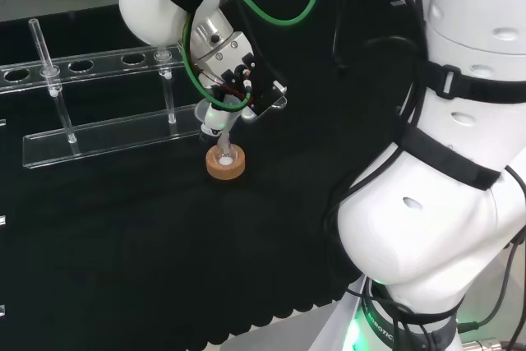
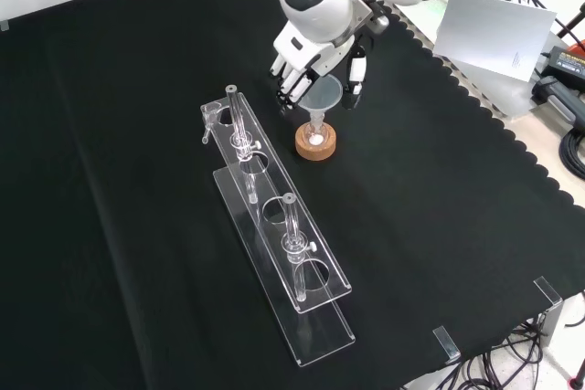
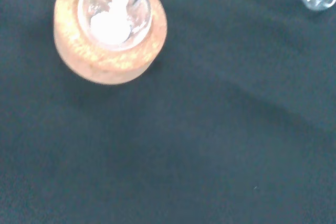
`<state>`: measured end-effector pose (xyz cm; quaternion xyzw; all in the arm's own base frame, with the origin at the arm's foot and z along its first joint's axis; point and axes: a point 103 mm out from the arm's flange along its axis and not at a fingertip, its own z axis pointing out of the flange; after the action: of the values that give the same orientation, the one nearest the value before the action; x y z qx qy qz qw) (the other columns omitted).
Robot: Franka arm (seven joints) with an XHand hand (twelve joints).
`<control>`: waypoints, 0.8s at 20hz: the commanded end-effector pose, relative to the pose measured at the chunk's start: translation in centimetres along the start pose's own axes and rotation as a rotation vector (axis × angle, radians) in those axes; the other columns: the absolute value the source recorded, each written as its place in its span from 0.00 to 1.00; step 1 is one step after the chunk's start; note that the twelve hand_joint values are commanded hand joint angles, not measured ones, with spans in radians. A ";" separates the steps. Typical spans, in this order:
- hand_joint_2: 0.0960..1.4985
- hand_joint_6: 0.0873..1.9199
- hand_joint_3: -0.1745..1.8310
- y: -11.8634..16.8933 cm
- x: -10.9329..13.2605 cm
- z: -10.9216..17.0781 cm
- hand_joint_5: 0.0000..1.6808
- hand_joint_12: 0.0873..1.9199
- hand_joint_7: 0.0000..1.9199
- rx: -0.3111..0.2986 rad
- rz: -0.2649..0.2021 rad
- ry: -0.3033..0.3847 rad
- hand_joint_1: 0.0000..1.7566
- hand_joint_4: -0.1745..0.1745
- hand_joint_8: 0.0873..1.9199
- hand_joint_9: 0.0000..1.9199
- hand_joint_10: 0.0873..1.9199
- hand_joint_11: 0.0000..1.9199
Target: Remove the funnel from the round-bottom flask.
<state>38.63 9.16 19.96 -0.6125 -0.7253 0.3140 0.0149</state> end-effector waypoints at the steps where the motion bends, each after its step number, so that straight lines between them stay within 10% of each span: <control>1: 0.59 0.10 0.18 -0.3 -0.5 -0.8 0.38 0.64 0.29 -0.075 0.036 -0.027 0.34 0.43 0.34 0.50 0.21 0.33; 5: 0.59 0.31 0.22 -0.7 -0.7 -1.3 0.41 0.62 0.34 -0.077 0.031 -0.026 0.35 0.48 0.34 0.55 0.19 0.36; 16: 0.57 0.36 0.24 -2.1 -1.8 -3.0 0.43 0.62 0.36 -0.051 0.030 0.006 0.36 0.50 0.34 0.57 0.18 0.37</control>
<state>38.71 8.98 22.33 -0.6212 -0.7260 0.2943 -0.0214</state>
